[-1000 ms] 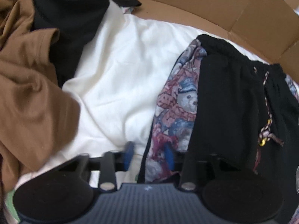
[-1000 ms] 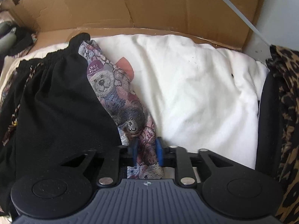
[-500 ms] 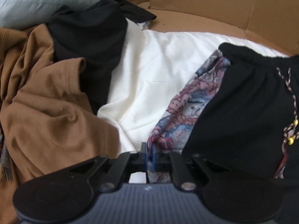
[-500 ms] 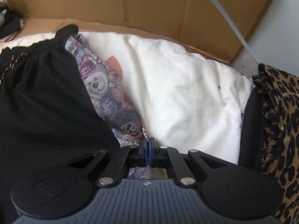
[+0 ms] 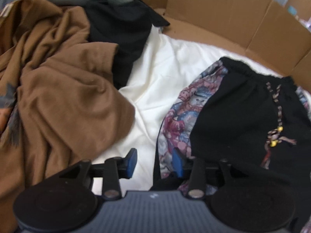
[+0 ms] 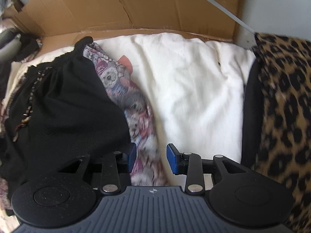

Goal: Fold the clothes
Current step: 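Open the right tool off the bear-print lining and pull both tools back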

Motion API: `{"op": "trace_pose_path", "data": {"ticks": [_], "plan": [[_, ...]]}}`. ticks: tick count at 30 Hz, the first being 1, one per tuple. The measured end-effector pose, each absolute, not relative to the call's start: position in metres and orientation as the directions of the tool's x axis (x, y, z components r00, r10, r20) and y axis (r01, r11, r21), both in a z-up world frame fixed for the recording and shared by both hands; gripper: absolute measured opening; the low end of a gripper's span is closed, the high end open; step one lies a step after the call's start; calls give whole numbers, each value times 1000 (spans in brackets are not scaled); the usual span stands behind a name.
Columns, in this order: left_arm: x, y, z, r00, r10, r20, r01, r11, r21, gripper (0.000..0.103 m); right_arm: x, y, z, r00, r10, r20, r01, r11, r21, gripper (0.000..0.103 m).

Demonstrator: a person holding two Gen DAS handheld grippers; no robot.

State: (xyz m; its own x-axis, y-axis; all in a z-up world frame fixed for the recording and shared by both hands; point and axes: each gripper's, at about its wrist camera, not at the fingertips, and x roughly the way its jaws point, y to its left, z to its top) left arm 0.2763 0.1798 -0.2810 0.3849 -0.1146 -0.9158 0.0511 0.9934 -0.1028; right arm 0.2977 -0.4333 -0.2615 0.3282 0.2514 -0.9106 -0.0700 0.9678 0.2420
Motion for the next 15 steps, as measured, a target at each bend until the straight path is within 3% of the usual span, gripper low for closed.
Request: {"op": "trace_pose_path", "data": {"ticks": [7, 15], "plan": [[243, 193, -258, 454, -137, -880, 101, 990, -102, 58, 248, -449, -246, 360, 294, -885, -61, 954, 292, 42], [205, 212, -257, 394, -77, -916, 82, 995, -49, 58, 204, -459, -214, 391, 285, -875, -36, 955, 294, 42]]}}
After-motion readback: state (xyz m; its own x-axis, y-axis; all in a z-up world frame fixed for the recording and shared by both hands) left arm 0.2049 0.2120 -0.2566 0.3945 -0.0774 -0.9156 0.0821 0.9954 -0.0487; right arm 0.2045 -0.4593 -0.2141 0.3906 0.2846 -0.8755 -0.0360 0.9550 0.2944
